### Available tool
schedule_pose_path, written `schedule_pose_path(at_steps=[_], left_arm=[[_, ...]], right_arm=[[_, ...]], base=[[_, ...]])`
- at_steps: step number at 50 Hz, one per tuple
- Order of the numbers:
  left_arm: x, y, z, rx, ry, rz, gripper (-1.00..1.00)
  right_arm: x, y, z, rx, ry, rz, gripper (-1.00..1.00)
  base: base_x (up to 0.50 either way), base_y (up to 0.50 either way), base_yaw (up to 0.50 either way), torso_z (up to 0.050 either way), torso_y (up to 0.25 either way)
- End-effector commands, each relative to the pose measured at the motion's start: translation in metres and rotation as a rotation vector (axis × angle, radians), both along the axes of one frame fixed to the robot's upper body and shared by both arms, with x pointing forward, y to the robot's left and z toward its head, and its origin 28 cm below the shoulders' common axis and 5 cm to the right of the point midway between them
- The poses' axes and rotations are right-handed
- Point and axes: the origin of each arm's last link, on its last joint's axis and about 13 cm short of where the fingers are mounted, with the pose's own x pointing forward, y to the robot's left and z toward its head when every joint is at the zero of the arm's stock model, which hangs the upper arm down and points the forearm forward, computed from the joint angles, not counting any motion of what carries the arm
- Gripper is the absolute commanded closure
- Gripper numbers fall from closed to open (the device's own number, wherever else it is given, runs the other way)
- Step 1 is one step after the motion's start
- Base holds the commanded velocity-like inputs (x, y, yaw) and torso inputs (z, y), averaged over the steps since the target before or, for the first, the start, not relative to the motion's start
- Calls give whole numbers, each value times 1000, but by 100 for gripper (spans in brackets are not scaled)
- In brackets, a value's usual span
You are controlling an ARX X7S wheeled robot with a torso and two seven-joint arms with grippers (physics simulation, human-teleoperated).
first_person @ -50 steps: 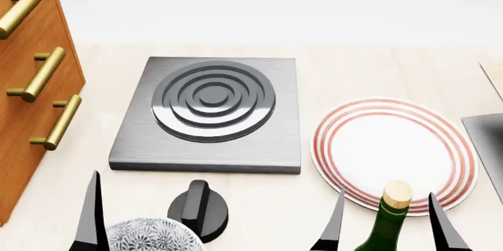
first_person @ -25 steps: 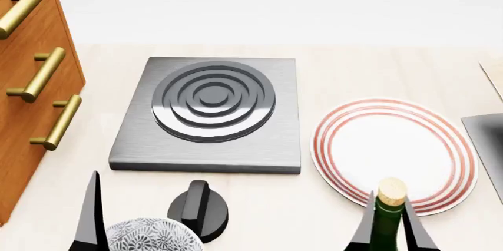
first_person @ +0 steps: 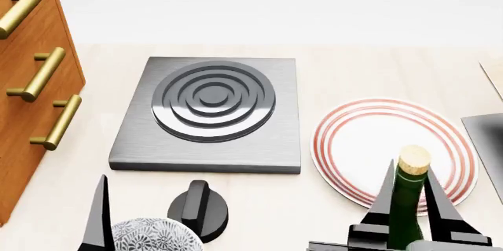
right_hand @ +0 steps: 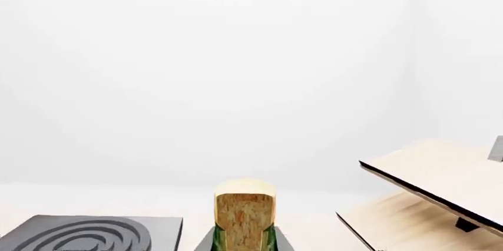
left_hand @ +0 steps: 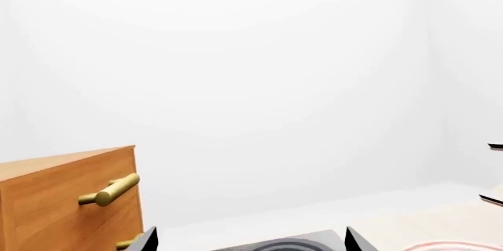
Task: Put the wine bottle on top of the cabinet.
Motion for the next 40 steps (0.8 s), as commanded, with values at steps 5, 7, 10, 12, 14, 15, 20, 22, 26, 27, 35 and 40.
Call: schedule_pose_path(at_steps=[5, 7, 10, 12, 14, 15, 20, 22, 26, 27, 35, 40], left_arm=[[0, -1, -2, 2, 15, -13, -100], [0, -1, -2, 4, 19, -15, -100], [1, -2, -3, 6, 24, -18, -100], [1, -2, -4, 8, 31, -25, -100], [1, -2, -4, 11, 34, -27, -100], [1, -2, -4, 13, 35, -29, -100], [1, -2, -5, 21, 47, -27, -100], [1, -2, -3, 21, 45, -27, -100], [2, -2, -5, 24, 52, -24, -100], [2, -2, -5, 24, 53, -21, -100], [2, -2, -6, 27, 57, -15, -100], [1, -3, -5, 28, 57, -15, -100]], right_arm=[[11, -10, 29, -57, -74, -21, 100], [13, -12, 32, -61, -75, -22, 100], [18, -11, 35, -52, -72, -2, 100], [21, -8, 37, -51, -66, 38, 100], [23, -7, 39, -46, -67, 50, 100], [23, -5, 41, -37, -70, 61, 100], [27, -2, 41, -30, -71, 73, 100], [28, -1, 42, -23, -71, 83, 100], [33, 2, 47, -33, -82, 102, 100], [33, 3, 47, -31, -82, 105, 100], [41, 8, 57, -23, -98, 133, 100], [45, 15, 66, -20, -114, 161, 100]], base=[[0, 0, 0, 0, 2], [0, 0, 0, 0, 0], [0, 0, 0, 0, 0], [0, 0, 0, 0, 0], [0, 0, 0, 0, 0], [0, 0, 0, 0, 0], [0, 0, 0, 0, 0], [0, 0, 0, 0, 0], [0, 0, 0, 0, 3], [0, 0, 0, 0, 0], [0, 0, 0, 0, 0], [0, 0, 0, 0, 2]])
